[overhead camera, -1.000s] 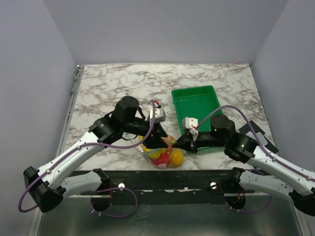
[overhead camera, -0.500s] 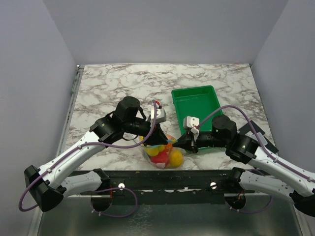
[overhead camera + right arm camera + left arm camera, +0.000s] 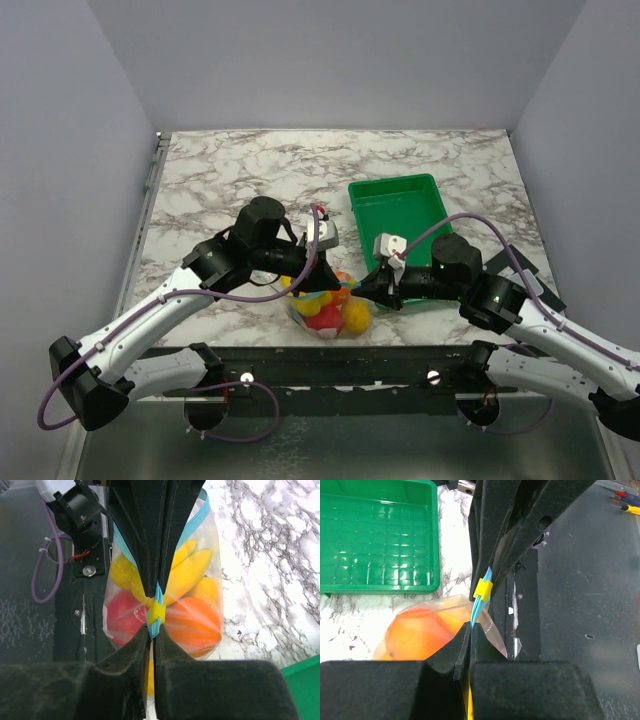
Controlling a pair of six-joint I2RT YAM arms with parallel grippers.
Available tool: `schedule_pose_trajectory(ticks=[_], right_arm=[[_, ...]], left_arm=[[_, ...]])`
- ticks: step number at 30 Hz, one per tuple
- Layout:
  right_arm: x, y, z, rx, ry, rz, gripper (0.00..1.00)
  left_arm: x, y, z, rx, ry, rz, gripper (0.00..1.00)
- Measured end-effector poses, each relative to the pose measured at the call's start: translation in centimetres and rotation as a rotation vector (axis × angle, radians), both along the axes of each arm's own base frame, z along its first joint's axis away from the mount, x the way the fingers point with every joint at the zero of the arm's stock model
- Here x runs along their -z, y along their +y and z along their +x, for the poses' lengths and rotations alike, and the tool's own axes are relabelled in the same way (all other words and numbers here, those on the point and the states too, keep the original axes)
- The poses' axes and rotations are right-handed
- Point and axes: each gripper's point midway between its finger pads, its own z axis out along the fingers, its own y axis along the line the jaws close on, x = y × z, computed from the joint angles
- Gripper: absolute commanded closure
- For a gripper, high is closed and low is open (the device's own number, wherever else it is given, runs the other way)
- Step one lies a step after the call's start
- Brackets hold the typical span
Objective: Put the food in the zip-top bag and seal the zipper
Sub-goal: Zip the zipper food storage bag at the center of the board.
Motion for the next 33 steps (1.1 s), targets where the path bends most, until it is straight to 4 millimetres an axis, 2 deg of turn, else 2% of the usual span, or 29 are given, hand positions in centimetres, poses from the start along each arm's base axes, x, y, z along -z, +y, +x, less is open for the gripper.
schedule_pose_trajectory(ticks=[2, 10, 18, 23, 26, 30, 33], right_arm=[[-0.2, -0.1, 0.0, 0.003, -0.003, 0.006, 0.73], [-1.3, -0.4, -0.5, 0.005, -0.011, 0.063, 0.58], [-0.4, 0.2, -0.4, 0.013, 0.03, 0.098, 0.54], [-0.8, 1.1, 0.1, 0.014, 0.031, 0.14, 0.55], [-0.9, 1.5, 0.2, 0.014, 0.04, 0.159, 0.59], [-1.0, 2.0, 0.3, 0.007, 0.048, 0.172, 0.68], [-0.9, 2.1, 0.3, 0.001, 0.05, 0.178, 0.81]], left_arm=[[0.0, 0.0, 0.2, -0.011, -0.005, 0.003, 1.0], [-0.2, 0.5, 0.5, -0.061, -0.016, 0.0, 1.0], [-1.1, 0.7, 0.5, -0.087, -0.022, -0.026, 1.0], [-1.0, 0.7, 0.5, -0.09, -0.017, -0.03, 1.0], [-1.1, 0.7, 0.4, -0.092, -0.017, -0.032, 1.0], [-1.3, 0.9, 0.3, -0.094, -0.02, -0.038, 1.0], [-1.4, 1.0, 0.2, -0.095, -0.02, -0.042, 1.0]])
